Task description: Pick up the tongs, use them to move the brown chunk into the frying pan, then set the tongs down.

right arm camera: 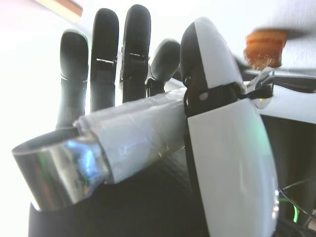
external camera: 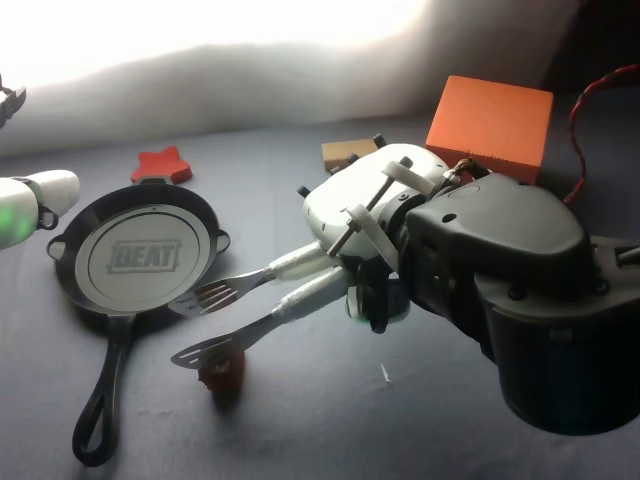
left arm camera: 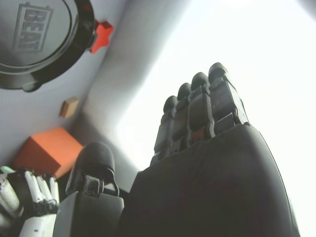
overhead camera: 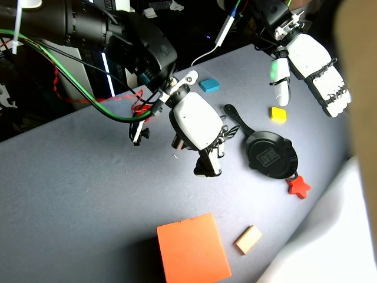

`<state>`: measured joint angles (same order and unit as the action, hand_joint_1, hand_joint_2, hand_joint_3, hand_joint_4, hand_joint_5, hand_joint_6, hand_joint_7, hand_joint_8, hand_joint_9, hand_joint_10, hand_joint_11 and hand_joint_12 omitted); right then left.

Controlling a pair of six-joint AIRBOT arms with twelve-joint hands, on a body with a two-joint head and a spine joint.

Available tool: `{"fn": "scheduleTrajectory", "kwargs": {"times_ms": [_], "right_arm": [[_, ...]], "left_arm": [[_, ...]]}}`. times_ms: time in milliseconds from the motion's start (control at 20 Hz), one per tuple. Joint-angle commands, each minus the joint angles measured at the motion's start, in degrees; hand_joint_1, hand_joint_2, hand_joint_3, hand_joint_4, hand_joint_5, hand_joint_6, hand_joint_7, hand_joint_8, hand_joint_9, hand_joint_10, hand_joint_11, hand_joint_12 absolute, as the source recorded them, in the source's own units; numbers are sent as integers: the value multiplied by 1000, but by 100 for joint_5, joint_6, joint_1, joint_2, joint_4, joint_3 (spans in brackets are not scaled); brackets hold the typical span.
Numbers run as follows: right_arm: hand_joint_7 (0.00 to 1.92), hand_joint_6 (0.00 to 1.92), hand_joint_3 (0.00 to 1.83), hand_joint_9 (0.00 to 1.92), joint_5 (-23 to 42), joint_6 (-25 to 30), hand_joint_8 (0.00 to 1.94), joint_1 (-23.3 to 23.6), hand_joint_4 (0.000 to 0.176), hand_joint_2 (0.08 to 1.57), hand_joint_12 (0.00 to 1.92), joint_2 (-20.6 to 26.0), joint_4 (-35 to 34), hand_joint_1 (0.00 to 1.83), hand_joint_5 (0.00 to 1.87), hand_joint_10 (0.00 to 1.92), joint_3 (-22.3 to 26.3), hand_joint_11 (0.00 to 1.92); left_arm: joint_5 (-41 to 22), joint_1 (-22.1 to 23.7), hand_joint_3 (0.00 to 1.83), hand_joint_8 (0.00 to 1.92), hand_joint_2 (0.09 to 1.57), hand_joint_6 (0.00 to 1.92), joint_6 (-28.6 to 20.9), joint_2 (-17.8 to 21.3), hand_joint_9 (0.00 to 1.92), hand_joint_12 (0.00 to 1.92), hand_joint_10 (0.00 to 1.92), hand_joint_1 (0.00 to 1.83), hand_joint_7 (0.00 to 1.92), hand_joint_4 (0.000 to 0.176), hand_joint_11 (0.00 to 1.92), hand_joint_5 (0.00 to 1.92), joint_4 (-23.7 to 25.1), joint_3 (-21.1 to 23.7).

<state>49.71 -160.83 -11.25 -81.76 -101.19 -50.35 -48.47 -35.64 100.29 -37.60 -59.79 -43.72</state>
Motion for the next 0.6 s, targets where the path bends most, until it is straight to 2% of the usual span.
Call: {"fn": "scheduleTrajectory", "kwargs": {"times_ms": [0,550], "right_arm": [[1055,1414,0,720,51,-28,18,104,0,1274,1612,24,429,1068,684,799,28,404],[1040,1450,2,696,14,-14,14,-56,0,1288,1637,-19,432,1055,659,823,3,382]], "left_arm": [[-588,28,0,3,1340,3,19,55,36,4,3,0,47,0,9,23,261,-14],[-609,32,0,6,1337,2,32,53,30,3,2,0,51,0,3,19,262,-4]]}}
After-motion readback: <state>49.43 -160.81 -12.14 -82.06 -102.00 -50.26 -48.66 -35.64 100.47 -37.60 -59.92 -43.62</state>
